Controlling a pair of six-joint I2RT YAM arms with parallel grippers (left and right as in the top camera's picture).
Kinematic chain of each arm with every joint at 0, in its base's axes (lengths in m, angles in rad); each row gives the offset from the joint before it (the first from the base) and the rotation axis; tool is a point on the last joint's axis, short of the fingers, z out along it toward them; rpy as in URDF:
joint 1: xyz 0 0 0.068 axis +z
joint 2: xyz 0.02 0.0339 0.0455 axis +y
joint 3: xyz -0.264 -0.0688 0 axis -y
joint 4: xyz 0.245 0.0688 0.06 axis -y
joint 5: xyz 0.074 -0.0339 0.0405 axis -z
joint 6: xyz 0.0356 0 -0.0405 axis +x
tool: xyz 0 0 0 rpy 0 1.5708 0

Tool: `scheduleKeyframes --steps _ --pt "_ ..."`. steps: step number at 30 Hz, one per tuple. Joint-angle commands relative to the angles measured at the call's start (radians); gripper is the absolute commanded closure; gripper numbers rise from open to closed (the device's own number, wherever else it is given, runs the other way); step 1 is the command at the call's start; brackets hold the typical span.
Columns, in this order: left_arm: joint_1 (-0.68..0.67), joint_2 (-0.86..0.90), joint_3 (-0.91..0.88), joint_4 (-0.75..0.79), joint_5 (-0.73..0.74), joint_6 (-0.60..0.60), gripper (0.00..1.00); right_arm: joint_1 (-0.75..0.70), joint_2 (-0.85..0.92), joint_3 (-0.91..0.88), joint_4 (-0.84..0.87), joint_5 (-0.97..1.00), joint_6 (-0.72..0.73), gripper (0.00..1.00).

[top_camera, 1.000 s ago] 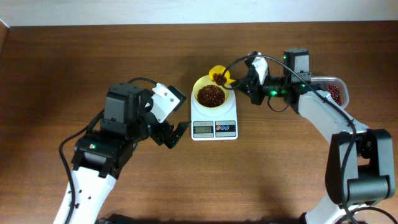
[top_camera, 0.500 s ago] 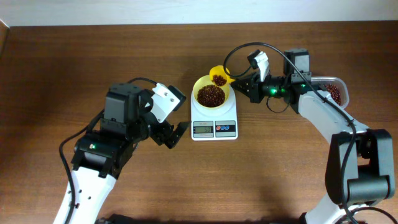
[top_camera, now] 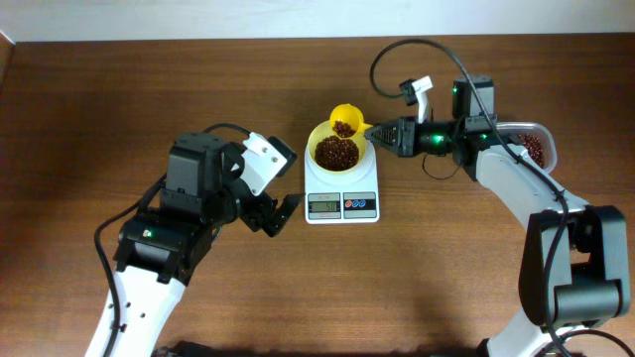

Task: Scoop item into bowl and weigh 50g on scale
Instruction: 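Carry the yellow scoop right with the right gripper to the bean container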

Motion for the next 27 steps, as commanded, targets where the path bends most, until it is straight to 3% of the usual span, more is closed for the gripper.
scheduleKeyframes --steps 1,11,19,27 --pt "0.003 -0.004 -0.003 0.002 0.014 0.016 0.01 -0.023 -0.008 0.026 0.068 -0.139 0.269 0.96" --pt "0.003 -0.004 -0.003 0.002 0.014 0.016 0.01 -0.077 -0.008 0.026 0.171 -0.163 0.682 0.96" --pt "0.003 -0.004 -0.003 0.002 0.014 0.016 0.01 -0.159 -0.008 0.026 0.171 -0.185 0.700 0.96" --pt "0.003 -0.004 -0.003 0.002 0.014 0.016 0.01 -0.368 -0.008 0.026 0.171 -0.227 0.699 0.96"
